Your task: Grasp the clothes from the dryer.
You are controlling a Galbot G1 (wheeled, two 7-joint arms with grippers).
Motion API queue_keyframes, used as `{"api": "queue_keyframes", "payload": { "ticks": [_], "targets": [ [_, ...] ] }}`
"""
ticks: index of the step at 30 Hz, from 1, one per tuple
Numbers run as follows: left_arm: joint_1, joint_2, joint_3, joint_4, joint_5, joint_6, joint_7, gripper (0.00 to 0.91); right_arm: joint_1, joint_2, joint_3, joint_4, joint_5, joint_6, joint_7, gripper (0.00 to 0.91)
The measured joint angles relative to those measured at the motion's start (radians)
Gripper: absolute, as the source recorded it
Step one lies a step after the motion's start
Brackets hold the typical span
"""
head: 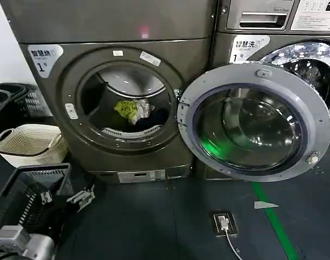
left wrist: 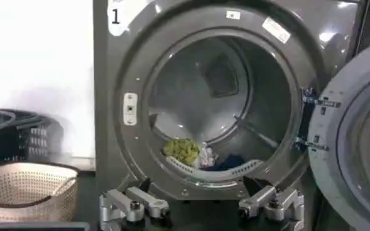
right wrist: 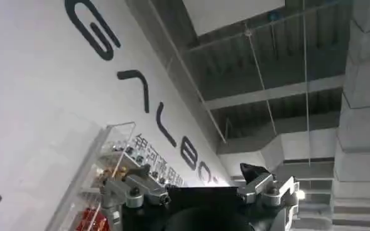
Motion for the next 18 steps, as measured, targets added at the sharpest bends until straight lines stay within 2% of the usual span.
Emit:
{"api": "queue_keyframes", "payload": {
  "ticks": [18],
  "targets": [
    [0.001,-0.002,-0.002,-0.003,0.002,-0.005,0.009,0.907,0.002,0.003,-0.011,-0.002,0.033,0.039,-0.016,0.907]
  ]
}}
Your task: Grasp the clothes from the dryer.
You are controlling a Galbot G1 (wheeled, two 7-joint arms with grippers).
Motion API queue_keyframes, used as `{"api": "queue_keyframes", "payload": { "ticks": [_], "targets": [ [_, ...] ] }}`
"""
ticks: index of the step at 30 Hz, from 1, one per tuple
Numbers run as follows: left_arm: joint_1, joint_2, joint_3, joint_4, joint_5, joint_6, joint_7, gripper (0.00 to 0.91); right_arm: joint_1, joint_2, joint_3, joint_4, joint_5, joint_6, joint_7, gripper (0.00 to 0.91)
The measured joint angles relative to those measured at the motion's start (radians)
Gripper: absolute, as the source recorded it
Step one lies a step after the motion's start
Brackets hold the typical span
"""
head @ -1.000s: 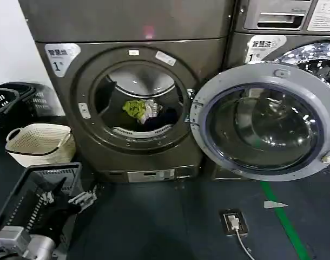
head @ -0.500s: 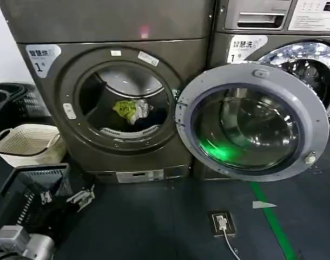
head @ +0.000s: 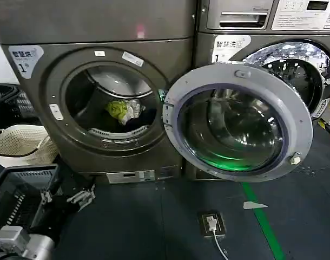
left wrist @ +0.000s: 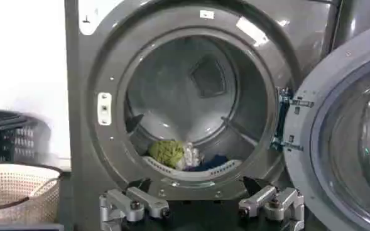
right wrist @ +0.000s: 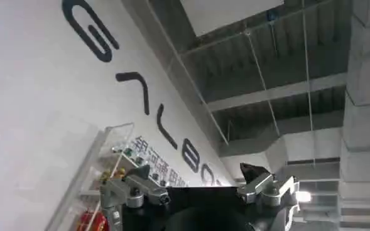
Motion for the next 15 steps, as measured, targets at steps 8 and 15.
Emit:
{"api": "queue_keyframes", "payload": {
  "ticks": [8,15],
  "targets": [
    [-0.011,0.009,0.001,0.003,0.001,-0.011,0.005,0.907,-0.008,-0.001,0.006,0.002,0.009,0.008,-0.004,0.907],
    [-0.012,0.011,0.009,0.009,0.005,-0.017,0.007,0.907,-0.014,-0.001,0.011,0.009,0.018,0.012,-0.007,0.907]
  ]
}}
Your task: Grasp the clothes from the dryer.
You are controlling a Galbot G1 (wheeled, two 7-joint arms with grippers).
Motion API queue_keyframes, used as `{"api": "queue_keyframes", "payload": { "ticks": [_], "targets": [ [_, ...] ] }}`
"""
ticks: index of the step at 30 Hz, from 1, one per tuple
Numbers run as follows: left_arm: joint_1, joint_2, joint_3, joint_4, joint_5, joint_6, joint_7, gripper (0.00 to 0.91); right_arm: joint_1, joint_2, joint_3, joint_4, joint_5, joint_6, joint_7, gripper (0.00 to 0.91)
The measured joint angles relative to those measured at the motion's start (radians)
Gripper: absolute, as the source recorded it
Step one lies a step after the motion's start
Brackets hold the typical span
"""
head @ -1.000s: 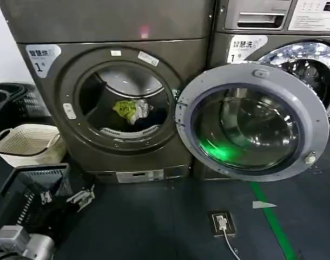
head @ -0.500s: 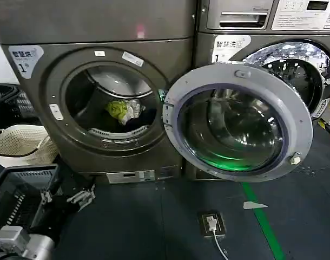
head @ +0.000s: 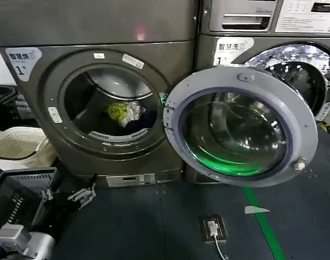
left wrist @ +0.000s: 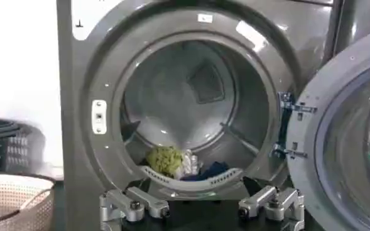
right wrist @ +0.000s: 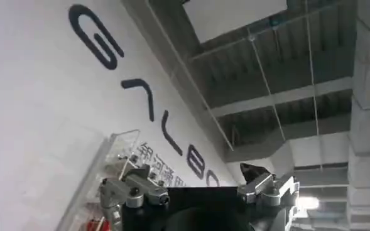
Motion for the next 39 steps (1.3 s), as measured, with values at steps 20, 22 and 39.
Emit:
{"api": "queue_keyframes", "payload": {
  "ticks": [20,22,39],
  "targets": [
    [-0.010,-0.003,0.006,0.009,0.000,-0.003,0.003,0.907,0.002,0.014,-0.014,0.025,0.020,0.013,-0.008,0.907],
    [-0.010,-0.003,0.007,0.010,0.000,-0.003,0.004,0.907,0.003,0.017,-0.017,0.029,0.021,0.013,-0.011,0.907],
    [-0.005,-0.001,0.004,0.007,0.000,-0.004,0.007,0.907,0.011,0.037,-0.040,0.050,0.021,0.020,-0.020,0.907]
  ]
}}
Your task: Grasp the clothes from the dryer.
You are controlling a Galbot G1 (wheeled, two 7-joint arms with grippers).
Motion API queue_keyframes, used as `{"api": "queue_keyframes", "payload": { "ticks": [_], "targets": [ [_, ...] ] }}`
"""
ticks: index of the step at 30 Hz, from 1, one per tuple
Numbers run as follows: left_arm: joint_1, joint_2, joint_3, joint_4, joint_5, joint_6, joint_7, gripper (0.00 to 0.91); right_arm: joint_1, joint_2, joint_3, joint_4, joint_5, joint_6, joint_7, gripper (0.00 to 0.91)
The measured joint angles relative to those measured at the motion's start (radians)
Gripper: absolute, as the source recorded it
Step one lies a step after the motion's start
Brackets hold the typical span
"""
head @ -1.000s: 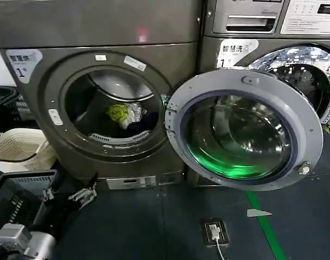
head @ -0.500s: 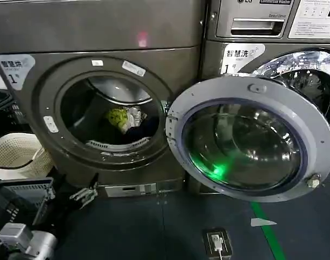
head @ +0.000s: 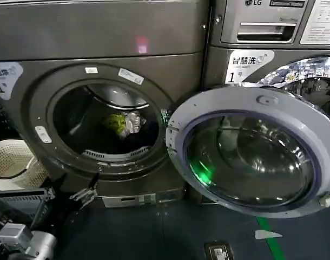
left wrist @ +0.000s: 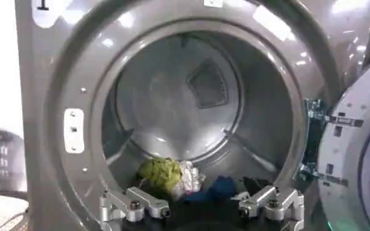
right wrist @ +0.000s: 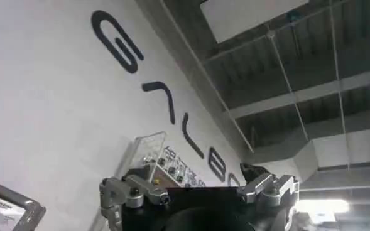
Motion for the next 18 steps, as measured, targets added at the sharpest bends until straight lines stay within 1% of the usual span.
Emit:
{"api": "queue_keyframes", "payload": {
  "ticks": [8,14,18],
  "targets": [
    [0.003,0.005,-0.004,-0.004,0.000,-0.002,0.001,0.907,-0.001,0.004,-0.006,0.007,0.001,0.003,-0.001,0.907],
    [-0.003,0.002,0.006,0.008,0.009,-0.013,0.001,0.907,-0.007,0.006,-0.002,0.015,-0.009,-0.015,0.026,0.907],
    [-0.020,0.015,0.014,0.025,0.006,-0.023,0.006,0.907,-0.014,0.005,0.000,0.021,-0.009,-0.018,0.048,0.907]
  ]
}}
